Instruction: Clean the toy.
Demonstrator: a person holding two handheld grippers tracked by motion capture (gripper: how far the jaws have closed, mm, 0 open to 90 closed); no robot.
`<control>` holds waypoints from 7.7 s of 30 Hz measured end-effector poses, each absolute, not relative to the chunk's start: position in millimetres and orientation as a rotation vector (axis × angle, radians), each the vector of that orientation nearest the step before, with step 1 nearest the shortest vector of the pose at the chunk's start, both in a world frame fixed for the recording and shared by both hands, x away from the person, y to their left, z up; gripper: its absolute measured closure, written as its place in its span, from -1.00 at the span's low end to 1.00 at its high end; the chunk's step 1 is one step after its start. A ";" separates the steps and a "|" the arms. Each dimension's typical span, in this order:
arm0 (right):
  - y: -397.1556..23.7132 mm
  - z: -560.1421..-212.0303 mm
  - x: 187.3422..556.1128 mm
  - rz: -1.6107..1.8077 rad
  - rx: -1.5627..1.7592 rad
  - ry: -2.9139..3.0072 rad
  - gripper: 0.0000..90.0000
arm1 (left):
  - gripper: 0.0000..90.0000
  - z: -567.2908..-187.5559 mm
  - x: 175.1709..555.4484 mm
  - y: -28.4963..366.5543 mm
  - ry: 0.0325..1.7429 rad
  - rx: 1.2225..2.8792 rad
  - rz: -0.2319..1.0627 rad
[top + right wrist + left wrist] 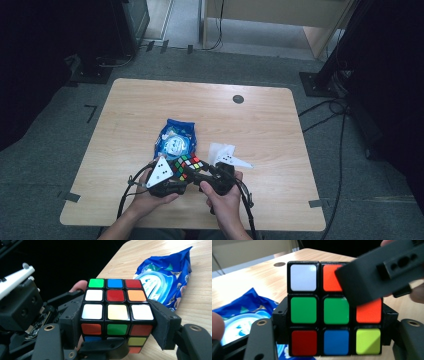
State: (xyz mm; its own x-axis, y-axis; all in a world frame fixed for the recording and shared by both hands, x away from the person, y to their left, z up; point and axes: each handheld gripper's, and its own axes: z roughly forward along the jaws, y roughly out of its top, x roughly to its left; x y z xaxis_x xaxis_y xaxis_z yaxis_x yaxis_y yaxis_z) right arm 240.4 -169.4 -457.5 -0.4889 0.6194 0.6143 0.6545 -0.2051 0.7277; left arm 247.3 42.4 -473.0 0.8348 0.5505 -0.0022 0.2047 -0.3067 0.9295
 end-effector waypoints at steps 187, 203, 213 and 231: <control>-179.8 -447.6 250.2 -1.571 -1.444 -2.112 -0.24 | -0.26 -477.0 228.1 33.7 0.283 1.982 0.612; -178.3 -493.0 267.3 -1.558 -1.610 -2.630 -0.03 | -0.25 -468.6 265.7 83.8 0.582 1.877 0.548; -176.1 -518.9 276.5 -1.365 -1.611 -2.748 0.52 | -0.25 -473.4 260.1 71.0 0.551 1.891 0.497; -190.8 -454.8 252.8 -1.892 -1.439 -2.297 0.98 | -0.25 -482.8 247.7 45.5 0.453 1.954 0.425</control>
